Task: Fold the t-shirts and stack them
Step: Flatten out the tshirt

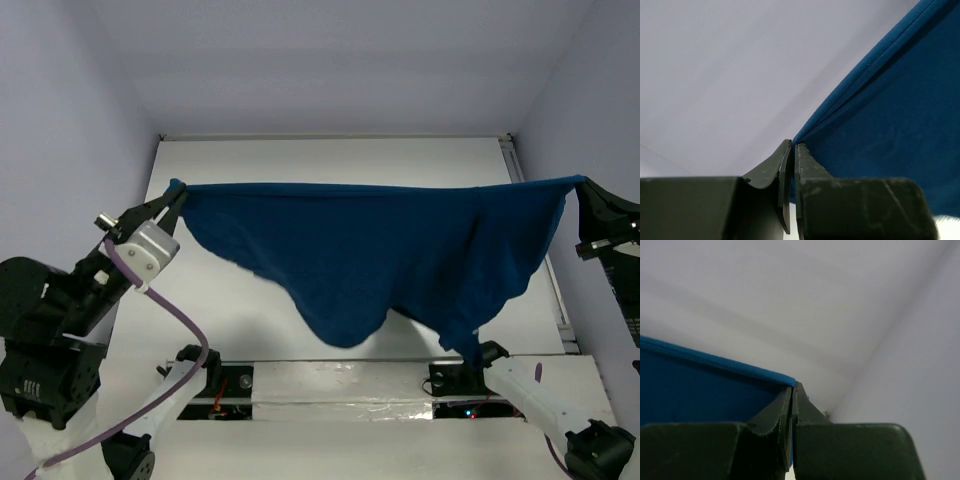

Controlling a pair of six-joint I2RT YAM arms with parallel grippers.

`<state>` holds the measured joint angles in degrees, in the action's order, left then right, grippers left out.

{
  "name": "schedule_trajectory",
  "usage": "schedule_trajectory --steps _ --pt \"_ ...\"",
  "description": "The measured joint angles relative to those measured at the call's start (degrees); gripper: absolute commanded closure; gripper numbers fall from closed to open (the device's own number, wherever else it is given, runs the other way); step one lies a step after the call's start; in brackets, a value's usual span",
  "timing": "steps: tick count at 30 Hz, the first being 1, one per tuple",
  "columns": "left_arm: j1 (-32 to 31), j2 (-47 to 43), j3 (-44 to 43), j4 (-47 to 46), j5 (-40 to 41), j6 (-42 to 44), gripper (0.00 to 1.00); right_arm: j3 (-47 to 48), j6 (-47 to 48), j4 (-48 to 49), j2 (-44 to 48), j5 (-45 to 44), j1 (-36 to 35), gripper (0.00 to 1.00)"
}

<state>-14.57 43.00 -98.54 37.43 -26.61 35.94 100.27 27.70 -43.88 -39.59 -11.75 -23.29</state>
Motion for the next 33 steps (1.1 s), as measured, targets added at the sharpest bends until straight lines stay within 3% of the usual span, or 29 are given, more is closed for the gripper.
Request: schedule_trajectory --steps 4,8,16,20,25,29,31,33 --pt "0.02 0.02 4.66 -3.41 1.51 -0.07 1.0 -1.38 2.54 4.66 -1.42 0.66 0.04 1.0" --pt "0.04 4.35 9.35 -7.17 4.46 0.46 1.0 -1.33 5.51 10.54 -9.42 0.42 0.09 1.0" --pt "0.07 28.59 11.28 -19.08 13.7 2.54 1.0 3.23 8.5 13.79 -37.29 0.79 1.92 1.0" --pt "0.55 44.94 3.54 -20.76 18.51 2.43 1.0 16.63 8.63 10.49 -54.64 0.72 3.89 1.0" --pt "0.81 60.52 -14.32 -20.63 23.54 1.09 1.0 37.94 7.78 5.7 -69.22 -0.31 5.77 1.0" --pt "0.79 63.82 -24.0 -21.86 27.69 -0.92 1.0 43.54 6.75 5.86 -68.7 -1.88 6.12 1.0" --pt "0.81 62.18 -24.76 -24.79 29.4 -2.08 1.0 40.13 6.1 7.72 -64.13 -2.75 6.1 1.0" --pt "0.81 57.4 -19.93 -28.94 30.25 -3.17 1.0 32.04 5.49 11.56 -56.83 -2.97 5.99 1.0"
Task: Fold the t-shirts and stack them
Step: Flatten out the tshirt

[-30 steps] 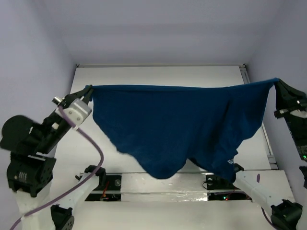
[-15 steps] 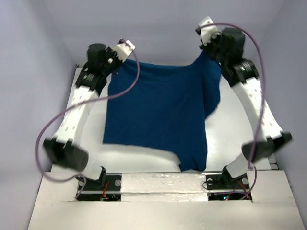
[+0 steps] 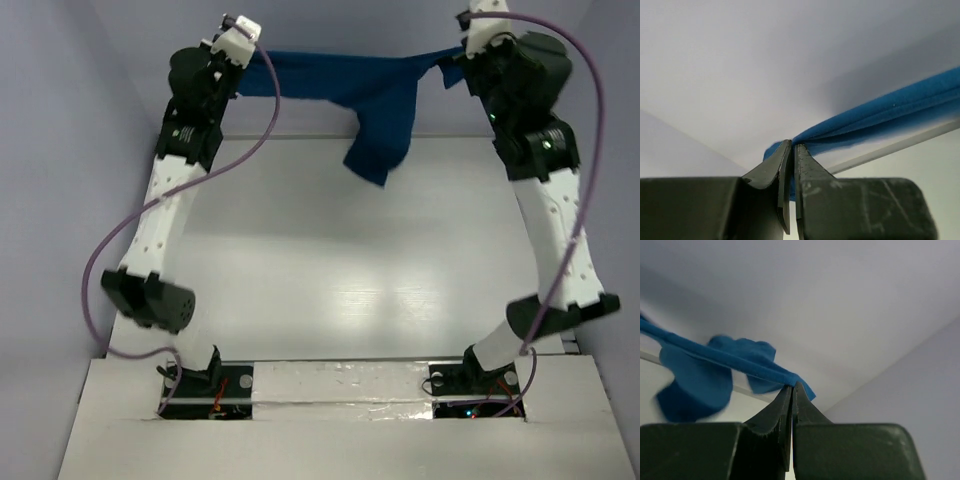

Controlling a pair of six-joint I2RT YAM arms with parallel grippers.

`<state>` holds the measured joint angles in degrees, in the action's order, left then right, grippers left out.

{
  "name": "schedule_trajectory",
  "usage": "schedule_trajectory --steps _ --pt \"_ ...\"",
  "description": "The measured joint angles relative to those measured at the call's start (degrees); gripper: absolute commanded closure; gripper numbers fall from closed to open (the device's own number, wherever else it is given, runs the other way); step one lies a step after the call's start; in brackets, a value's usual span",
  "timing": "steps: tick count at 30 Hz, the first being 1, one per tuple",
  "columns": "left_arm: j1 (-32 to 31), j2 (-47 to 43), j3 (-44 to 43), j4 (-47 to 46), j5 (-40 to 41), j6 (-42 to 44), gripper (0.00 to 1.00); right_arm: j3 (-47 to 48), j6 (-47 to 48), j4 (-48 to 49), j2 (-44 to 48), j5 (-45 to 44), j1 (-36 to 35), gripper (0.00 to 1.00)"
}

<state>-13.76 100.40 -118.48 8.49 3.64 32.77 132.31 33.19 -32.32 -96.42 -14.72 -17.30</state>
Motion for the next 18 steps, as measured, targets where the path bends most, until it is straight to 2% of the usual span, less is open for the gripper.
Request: schedule_trajectory --steps 6,10,13,18 --pt "-0.22 -23.93 26.27 -6.47 -5.62 -2.32 1.0 -21.03 -1.46 5.9 20.41 1.64 -0.02 1.0" --pt "-0.5 -34.75 41.24 -8.07 -10.32 -2.6 1.0 -35.32 -1.68 5.11 28.3 6.29 -0.02 1.0" --pt "-0.52 -39.34 52.37 -6.93 -13.14 -1.68 1.0 -42.16 -1.44 0.04 28.85 11.76 -0.02 1.0" --pt "-0.55 -39.5 65.7 0.13 -16.44 0.15 1.0 -51.74 1.03 -13.0 22.8 21.99 -0.35 1.0"
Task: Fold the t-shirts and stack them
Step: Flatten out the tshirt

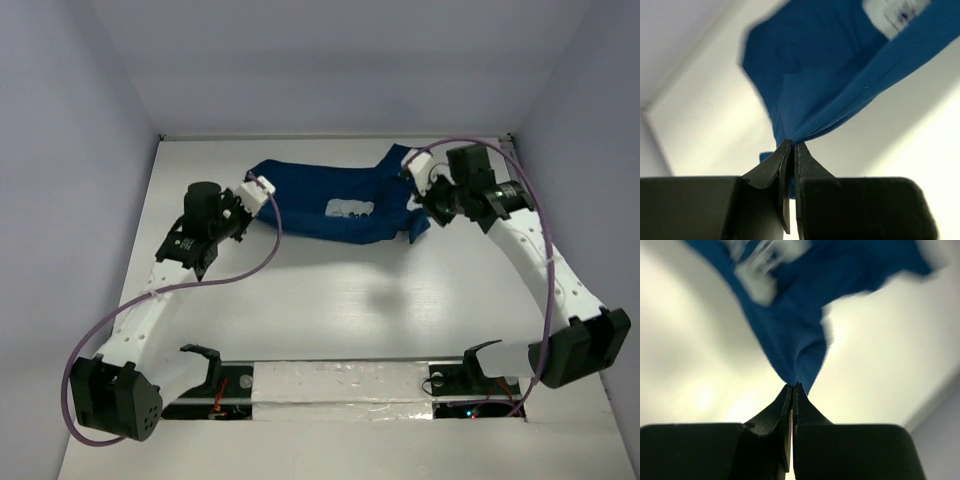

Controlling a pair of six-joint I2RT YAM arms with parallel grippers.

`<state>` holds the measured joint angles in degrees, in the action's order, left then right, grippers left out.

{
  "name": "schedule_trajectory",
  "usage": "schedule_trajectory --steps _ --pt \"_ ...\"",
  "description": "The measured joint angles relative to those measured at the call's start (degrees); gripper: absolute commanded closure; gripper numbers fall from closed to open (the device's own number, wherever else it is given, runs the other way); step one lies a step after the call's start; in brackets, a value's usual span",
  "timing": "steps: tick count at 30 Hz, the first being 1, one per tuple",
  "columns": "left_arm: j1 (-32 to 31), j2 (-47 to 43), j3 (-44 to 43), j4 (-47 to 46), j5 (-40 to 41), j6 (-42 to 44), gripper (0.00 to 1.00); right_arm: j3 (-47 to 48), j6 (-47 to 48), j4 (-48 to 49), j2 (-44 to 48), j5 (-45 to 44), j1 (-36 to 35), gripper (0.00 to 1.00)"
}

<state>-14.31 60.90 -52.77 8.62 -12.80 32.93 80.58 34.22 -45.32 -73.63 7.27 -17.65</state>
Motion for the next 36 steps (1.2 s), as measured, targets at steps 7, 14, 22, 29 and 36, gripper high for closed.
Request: schedule_trajectory --steps 7,14,22,29,36 --pt "0.0 -5.4 4.02 9.49 -5.2 4.31 1.0 -5.88 5.95 -17.81 -2.34 8.98 -2.19 1.0" --pt "0.0 -12.92 5.25 17.2 -10.21 10.23 0.95 -10.49 9.05 -26.82 4.57 11.47 -6.93 1.0" --pt "0.0 -13.09 7.43 27.17 -12.26 15.1 0.85 -20.83 9.09 -29.64 1.75 9.6 -8.87 0.77" --pt "0.0 -14.21 7.74 34.93 -9.16 19.8 0.44 -20.52 9.09 -30.71 2.25 7.43 -9.84 0.47" --pt "0.02 -16.0 6.86 38.62 -7.08 21.24 0.19 -13.42 8.24 -30.51 2.86 4.98 -9.84 0.42"
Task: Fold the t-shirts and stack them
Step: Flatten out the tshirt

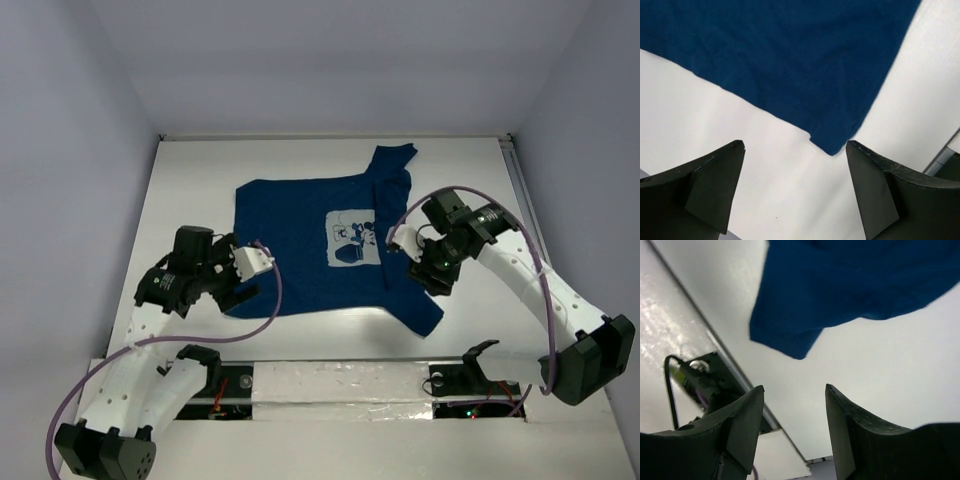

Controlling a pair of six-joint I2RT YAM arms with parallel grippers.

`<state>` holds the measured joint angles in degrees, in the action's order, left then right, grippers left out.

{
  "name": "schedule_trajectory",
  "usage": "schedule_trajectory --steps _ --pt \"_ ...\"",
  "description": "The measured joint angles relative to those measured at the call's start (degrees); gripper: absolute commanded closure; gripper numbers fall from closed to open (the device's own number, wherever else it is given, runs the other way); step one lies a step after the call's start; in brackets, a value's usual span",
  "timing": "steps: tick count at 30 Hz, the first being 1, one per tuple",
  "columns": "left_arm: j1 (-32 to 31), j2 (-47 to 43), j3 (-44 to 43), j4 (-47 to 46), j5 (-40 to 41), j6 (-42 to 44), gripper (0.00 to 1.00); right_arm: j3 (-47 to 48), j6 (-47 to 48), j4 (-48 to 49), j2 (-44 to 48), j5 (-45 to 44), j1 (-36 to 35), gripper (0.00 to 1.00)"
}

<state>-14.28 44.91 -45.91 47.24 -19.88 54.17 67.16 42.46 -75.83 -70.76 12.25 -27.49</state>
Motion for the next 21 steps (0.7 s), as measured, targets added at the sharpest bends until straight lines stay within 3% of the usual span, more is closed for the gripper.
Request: schedule_trajectory --steps 6,14,18,21 --pt "-0.02 0.31 -0.48 -8.94 2.6 -3.93 0.26 6.97 -4.0 7.32 -6.25 -5.14 0.0 0.42" --pt "0.0 9.94 -0.17 -28.09 6.56 -12.48 0.27 28.79 -10.69 17.18 -32.81 -10.03 0.46 0.42" --pt "0.0 13.49 -0.17 -32.3 6.84 -15.52 0.29 43.78 -14.47 16.9 -46.01 -10.49 2.4 0.42" --pt "0.0 13.77 0.26 -34.23 6.71 -16.7 0.29 47.1 -16.09 16.7 -50.97 -11.65 4.55 0.42"
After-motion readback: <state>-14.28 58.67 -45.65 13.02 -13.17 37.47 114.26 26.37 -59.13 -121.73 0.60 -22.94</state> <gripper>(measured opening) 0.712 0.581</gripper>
